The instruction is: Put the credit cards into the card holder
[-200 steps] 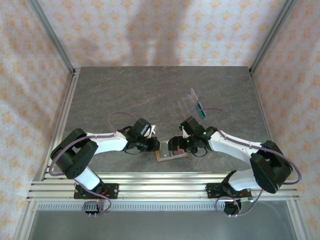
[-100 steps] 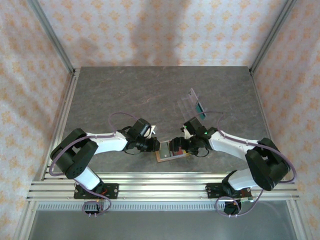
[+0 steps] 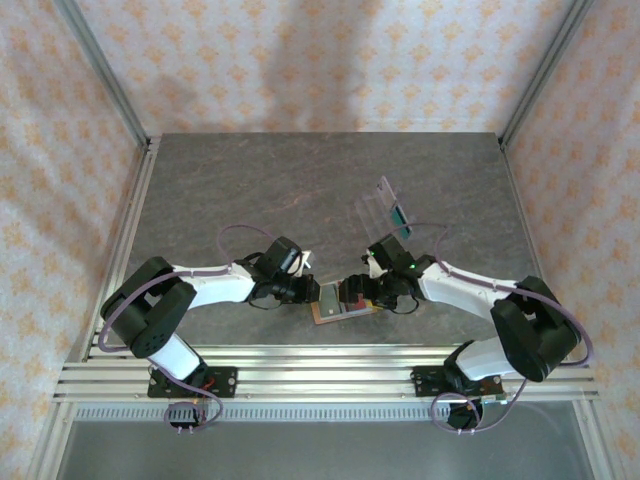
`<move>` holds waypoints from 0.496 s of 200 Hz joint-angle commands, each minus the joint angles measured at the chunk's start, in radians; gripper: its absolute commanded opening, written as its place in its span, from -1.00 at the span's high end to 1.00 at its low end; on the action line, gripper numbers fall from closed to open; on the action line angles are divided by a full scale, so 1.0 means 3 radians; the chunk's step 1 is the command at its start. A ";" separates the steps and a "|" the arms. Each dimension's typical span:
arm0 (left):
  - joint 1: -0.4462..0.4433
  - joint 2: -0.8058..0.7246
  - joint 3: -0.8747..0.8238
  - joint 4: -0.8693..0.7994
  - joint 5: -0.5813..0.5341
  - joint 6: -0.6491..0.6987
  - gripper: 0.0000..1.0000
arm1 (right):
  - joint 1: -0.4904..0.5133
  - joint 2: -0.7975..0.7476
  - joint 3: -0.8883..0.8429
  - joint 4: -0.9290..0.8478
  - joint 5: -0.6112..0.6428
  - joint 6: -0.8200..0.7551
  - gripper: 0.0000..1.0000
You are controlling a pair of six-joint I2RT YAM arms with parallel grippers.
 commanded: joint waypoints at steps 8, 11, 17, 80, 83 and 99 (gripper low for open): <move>0.0027 -0.0048 -0.0062 -0.0103 -0.0020 0.0052 0.69 | -0.0019 -0.0092 -0.0026 -0.0246 0.0199 -0.0094 -0.82; 0.0026 -0.0051 -0.0057 -0.0111 -0.0020 0.0055 0.69 | -0.0019 -0.0097 -0.0026 -0.0243 0.0198 -0.0099 -0.82; 0.0027 -0.0050 -0.0049 -0.0135 -0.0025 0.0064 0.69 | -0.0019 -0.0098 -0.0031 -0.0234 0.0190 -0.0092 -0.81; 0.0024 -0.0020 -0.0054 -0.0093 -0.0004 0.0047 0.69 | -0.0019 0.0040 -0.0039 -0.0062 -0.0042 -0.0065 -0.56; 0.0025 -0.0021 -0.0050 -0.0098 -0.0004 0.0048 0.69 | -0.0019 0.0040 -0.0039 -0.0054 -0.0051 -0.0065 -0.56; 0.0025 -0.0018 -0.0031 -0.0118 -0.0009 0.0064 0.69 | -0.0019 0.0057 -0.0035 -0.0037 -0.0058 -0.0065 -0.54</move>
